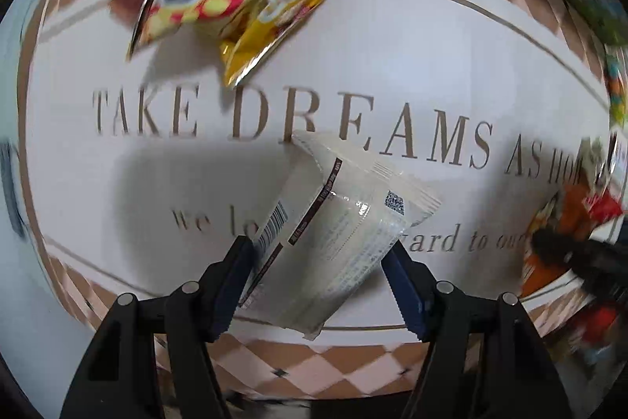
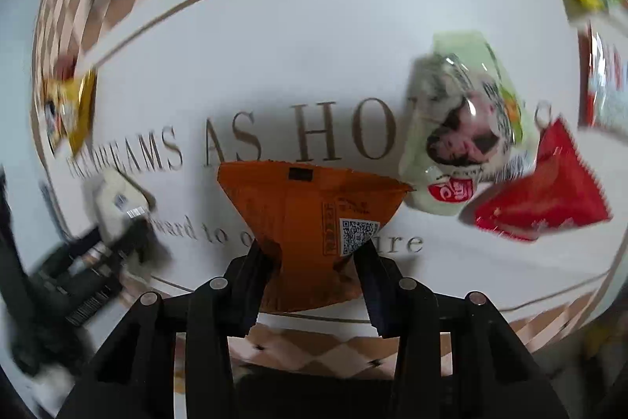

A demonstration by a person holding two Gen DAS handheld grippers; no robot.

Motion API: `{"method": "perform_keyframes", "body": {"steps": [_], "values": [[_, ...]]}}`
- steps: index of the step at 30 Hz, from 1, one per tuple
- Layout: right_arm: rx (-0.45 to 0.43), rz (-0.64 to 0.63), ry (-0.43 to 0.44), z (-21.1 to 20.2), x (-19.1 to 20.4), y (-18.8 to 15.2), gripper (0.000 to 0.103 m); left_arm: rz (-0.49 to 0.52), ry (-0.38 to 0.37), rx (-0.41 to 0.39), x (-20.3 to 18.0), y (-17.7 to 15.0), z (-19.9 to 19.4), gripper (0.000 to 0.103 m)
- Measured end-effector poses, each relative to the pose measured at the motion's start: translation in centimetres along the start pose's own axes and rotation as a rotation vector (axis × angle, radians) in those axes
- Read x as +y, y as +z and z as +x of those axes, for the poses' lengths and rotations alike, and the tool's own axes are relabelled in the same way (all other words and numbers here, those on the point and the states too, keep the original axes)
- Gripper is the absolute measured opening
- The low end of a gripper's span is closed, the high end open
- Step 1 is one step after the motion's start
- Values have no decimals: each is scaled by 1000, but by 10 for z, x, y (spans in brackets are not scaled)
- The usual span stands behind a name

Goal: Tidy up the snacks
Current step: 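Grasp the white wrapped bar with left tool while right tool grasps orange bag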

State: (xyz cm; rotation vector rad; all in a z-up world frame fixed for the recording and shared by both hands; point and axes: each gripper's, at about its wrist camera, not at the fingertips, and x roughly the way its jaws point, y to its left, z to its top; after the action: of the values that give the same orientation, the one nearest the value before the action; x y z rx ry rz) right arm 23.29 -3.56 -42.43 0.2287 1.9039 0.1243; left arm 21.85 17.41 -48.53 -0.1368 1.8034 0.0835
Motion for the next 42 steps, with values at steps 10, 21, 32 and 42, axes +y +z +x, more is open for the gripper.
{"method": "perform_keyframes", "body": {"steps": [10,21,32,42], "values": [[-34,-291,-240,-1,39,-6,46,-86,-8,43,-1,-7,10,66],[21,-155,-30,-10,6,-4,80,143,135,10,-34,-21,20,70],[-47,-127,-84,1,5,-2,43,91,127,-63,-32,-11,-9,55],[-99,-141,-48,-19,9,-20,37,93,78,-144,-73,-19,-61,54]]}}
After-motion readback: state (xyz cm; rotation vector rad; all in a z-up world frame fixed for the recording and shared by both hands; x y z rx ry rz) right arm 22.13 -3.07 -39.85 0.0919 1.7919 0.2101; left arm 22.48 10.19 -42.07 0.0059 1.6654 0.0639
